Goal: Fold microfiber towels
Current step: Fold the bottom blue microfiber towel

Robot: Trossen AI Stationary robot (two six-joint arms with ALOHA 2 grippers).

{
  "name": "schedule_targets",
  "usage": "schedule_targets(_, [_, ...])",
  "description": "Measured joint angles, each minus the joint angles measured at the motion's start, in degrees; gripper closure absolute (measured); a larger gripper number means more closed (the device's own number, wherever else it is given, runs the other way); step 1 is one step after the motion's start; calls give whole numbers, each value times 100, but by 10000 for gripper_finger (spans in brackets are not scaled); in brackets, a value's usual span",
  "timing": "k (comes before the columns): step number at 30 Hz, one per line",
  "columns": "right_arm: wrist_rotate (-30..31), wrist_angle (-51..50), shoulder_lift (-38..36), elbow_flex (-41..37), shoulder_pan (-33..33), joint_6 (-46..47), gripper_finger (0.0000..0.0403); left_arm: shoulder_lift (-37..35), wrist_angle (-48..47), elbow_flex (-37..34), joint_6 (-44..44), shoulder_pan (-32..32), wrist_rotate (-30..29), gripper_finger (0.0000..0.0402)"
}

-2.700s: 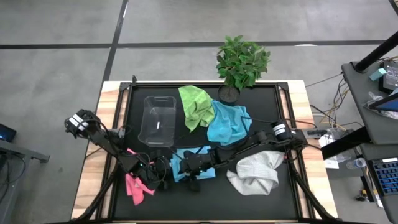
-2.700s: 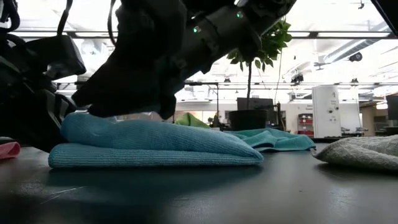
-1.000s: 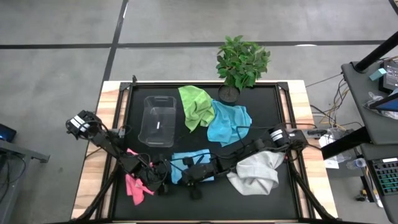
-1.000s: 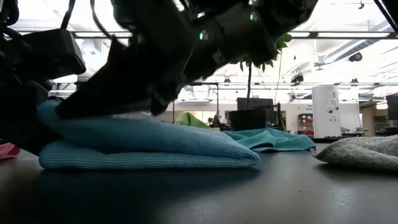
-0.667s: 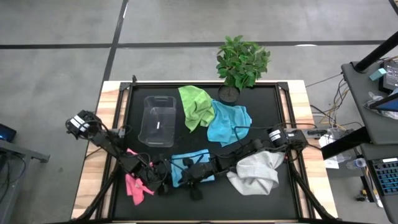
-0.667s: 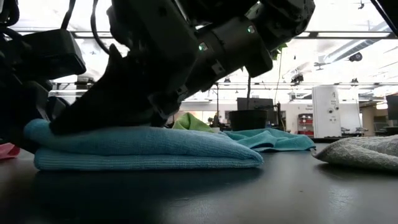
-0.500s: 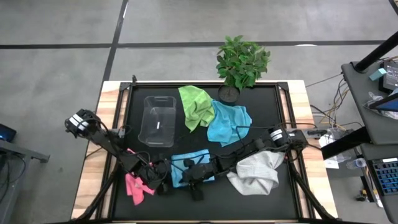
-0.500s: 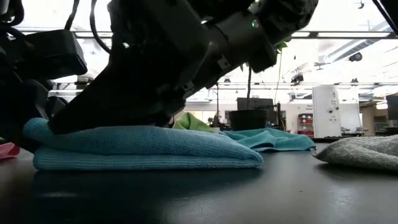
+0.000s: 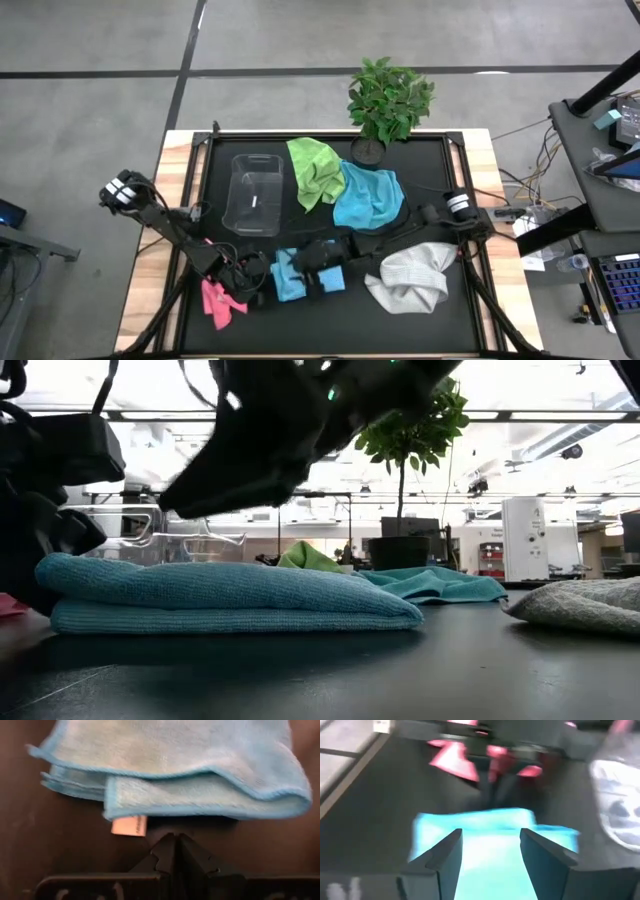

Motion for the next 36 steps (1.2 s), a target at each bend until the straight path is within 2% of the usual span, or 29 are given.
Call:
schedule_targets(5, [-91, 144, 183, 0, -376, 15, 233, 0, -45, -61, 0, 4, -318, 391])
schedule_targets(13, [-150, 935, 630, 0, -684, 186, 252, 2, -54, -145, 0, 9, -858, 391])
schedule_targets(20, [-153, 1179, 849, 0, -820, 311, 255, 2, -50, -153, 1, 9, -923, 391])
schedule_targets(28, [-744, 1729, 1169, 0, -837, 634, 266, 2, -34, -156, 2, 9, -1030, 391])
schedule_targets(33, [-745, 1747, 1178, 1, -837, 599, 293, 2, -37, -158, 0, 9, -1030, 391])
schedule_targets(36, [-745, 1739, 1178, 0, -837, 446, 325, 2, -37, -165, 0, 9, -1034, 391])
